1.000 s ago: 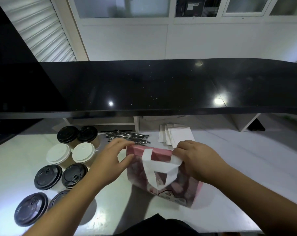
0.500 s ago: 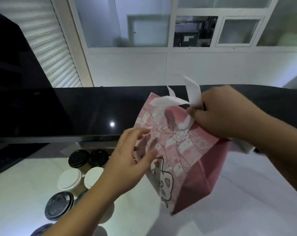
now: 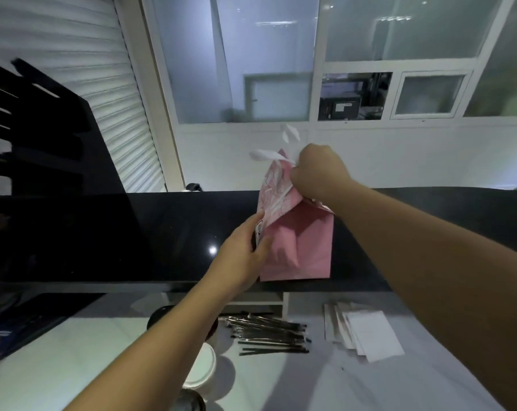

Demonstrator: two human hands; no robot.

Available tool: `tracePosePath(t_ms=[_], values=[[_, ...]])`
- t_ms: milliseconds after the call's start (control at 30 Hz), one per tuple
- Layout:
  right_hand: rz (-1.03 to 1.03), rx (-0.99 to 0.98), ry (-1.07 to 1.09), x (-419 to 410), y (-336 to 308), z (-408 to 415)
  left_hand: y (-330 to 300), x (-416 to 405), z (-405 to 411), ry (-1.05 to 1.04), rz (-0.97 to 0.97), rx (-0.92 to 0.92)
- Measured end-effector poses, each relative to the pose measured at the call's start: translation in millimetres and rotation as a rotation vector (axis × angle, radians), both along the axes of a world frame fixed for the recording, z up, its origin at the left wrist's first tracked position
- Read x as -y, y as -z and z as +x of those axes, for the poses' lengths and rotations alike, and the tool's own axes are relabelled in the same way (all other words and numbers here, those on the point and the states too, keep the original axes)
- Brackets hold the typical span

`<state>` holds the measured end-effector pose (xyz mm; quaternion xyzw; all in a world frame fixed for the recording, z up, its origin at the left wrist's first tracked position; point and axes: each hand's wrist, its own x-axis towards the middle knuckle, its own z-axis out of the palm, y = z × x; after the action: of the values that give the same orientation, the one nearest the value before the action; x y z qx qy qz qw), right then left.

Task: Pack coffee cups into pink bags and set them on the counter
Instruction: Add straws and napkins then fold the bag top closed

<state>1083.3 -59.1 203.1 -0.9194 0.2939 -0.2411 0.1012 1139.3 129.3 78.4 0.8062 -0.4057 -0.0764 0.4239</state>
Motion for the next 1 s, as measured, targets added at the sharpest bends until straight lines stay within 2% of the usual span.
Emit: tracePosePath(t_ms=[367, 567, 800, 900, 1000], values=[[0.081, 0.073, -0.023, -14.8, 22.1, 122.4, 7.7, 15.2, 90.3, -0.266, -0.034, -0.017], [0.098, 0.027, -0.061, -18.4, 32.8, 147.1, 27.7, 12.4, 110.7, -0.282, -0.045, -0.047], [0.160, 0.061, -0.121, -19.4, 21.0, 128.8, 24.9, 5.7, 105.5, -0.304, -0.084, -0.053], [0.165, 0.042, -0.140, -28.1, 21.9, 95.6, 18.3, -5.7, 91.2, -0.299, -0.147, 0.031], [0.131, 0.109, -0.209, -39.7, 32.3, 52.8, 13.9, -18.9, 70.0, -0.259, -0.155, 0.123]])
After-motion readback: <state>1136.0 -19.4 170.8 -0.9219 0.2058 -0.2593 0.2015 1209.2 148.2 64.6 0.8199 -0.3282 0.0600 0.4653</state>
